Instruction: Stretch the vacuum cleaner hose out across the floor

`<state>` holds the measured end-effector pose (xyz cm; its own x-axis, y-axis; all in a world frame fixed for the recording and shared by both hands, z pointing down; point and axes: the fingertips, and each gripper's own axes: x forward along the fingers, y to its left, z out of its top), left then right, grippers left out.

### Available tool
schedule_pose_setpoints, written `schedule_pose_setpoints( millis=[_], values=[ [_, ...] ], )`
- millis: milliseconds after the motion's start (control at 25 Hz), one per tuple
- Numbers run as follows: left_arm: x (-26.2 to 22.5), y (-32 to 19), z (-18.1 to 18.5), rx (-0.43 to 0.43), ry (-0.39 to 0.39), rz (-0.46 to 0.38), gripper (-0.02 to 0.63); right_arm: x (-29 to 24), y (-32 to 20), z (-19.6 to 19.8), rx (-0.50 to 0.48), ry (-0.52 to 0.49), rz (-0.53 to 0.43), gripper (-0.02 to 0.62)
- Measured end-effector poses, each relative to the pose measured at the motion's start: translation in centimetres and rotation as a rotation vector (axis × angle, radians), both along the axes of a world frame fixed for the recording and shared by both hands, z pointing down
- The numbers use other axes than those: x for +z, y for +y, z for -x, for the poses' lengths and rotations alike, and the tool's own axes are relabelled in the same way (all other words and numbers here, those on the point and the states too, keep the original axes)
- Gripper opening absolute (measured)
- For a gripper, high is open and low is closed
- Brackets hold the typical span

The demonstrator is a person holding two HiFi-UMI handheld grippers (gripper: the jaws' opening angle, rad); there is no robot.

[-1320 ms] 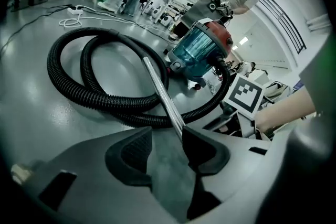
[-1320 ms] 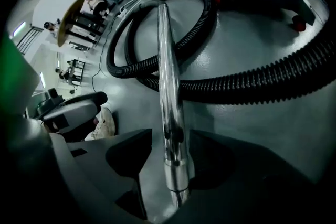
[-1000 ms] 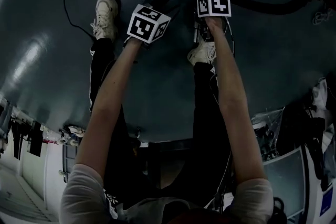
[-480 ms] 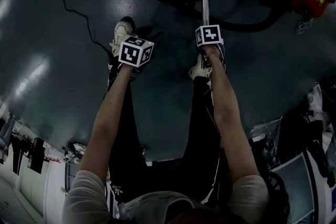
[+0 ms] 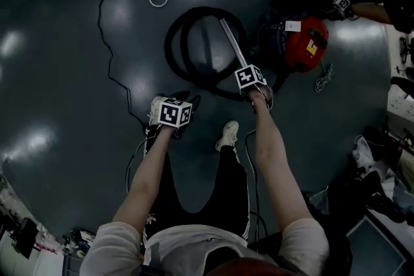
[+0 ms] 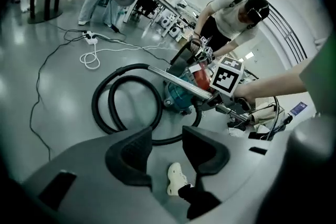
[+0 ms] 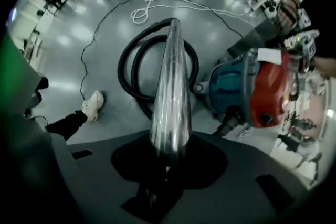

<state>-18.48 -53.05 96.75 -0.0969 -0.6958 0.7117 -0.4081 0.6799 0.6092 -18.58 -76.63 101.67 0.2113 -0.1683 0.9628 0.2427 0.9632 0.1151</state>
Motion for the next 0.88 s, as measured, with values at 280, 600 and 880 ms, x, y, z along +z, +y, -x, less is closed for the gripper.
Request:
schedule_pose_setpoints(
  millis=[280,600,880],
  values=[
    [-15.4,4.9,3.8,-0.041,-0.119,-0.035,0.181,-17.2,1.1,8.0,-0.578,0.004,-0.269,0.144],
    [-33.0,12.4,15.4,-0.033,-0.566,0.031,0.181,-38.7,8.9,23.3,-1.433,-0.136,-0.562,0.143],
    [-47.3,12.7,20.6,0.02,-0.937,0.118,0.183,-55.5,18.7,29.7,-1.881,-0.337,-0.678,0.144]
  ],
)
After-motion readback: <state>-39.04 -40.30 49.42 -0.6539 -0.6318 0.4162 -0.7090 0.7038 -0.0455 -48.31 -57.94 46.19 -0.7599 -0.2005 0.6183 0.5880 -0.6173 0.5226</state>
